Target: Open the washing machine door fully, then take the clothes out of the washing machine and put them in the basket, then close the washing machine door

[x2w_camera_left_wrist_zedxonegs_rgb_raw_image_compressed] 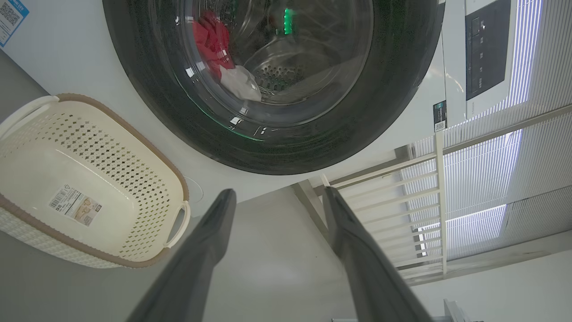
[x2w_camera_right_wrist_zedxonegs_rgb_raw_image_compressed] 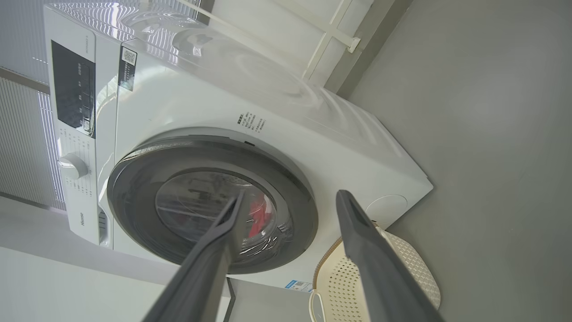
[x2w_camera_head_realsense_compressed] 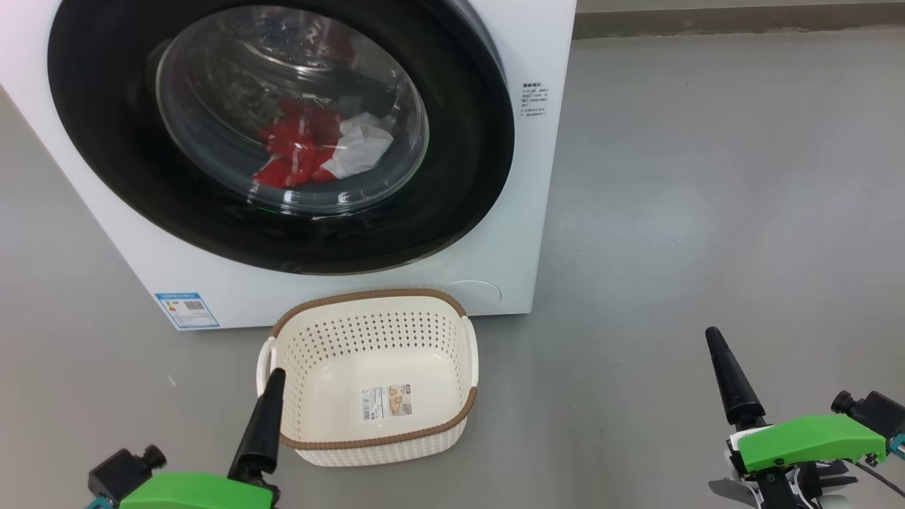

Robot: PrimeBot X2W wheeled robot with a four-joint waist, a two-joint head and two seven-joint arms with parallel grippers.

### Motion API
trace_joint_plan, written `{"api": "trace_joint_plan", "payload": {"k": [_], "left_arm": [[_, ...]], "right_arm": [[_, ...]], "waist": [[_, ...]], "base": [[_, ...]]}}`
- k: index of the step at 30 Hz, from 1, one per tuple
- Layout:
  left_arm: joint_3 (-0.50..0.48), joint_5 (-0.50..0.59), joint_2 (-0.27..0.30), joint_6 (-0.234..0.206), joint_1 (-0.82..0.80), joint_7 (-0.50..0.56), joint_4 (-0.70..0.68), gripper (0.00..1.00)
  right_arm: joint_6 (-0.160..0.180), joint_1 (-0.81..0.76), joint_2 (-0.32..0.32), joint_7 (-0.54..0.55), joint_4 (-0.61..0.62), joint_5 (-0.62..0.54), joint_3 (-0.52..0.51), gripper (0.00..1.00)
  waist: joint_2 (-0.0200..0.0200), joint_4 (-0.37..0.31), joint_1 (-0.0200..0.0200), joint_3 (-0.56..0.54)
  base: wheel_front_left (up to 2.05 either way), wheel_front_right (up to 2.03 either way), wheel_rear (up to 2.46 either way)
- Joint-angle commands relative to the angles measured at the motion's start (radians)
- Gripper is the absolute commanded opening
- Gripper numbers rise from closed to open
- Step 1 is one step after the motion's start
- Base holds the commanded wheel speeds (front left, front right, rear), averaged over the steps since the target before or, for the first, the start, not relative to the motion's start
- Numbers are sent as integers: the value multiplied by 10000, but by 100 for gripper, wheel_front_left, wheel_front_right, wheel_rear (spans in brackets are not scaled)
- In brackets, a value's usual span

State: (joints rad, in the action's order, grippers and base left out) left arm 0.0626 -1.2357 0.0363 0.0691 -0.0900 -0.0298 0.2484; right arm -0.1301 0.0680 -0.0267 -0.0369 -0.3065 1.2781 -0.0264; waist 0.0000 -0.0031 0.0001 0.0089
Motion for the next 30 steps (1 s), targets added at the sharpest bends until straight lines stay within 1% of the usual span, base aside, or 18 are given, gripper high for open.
{"api": "trace_joint_plan", "payload": {"k": [1, 16, 30], "left_arm": [[-86, 338, 130, -87, -481, -120, -324, 100], [222, 2638, 203, -285, -783, -566, -498, 100], [436, 4912, 312, -771, -1000, -982, -490, 100]], "right_arm": [[-2, 484, -135, -98, 305, -336, 50, 100], [-3, 752, -155, -534, 371, -2380, 196, 100], [-4, 934, -174, -828, 584, -4377, 286, 100]], "waist": [[0, -2, -1, -4], [0, -15, -1, 42], [0, -33, -1, 14]], "base": [[0, 0, 0], [0, 0, 0], [0, 0, 0]]}}
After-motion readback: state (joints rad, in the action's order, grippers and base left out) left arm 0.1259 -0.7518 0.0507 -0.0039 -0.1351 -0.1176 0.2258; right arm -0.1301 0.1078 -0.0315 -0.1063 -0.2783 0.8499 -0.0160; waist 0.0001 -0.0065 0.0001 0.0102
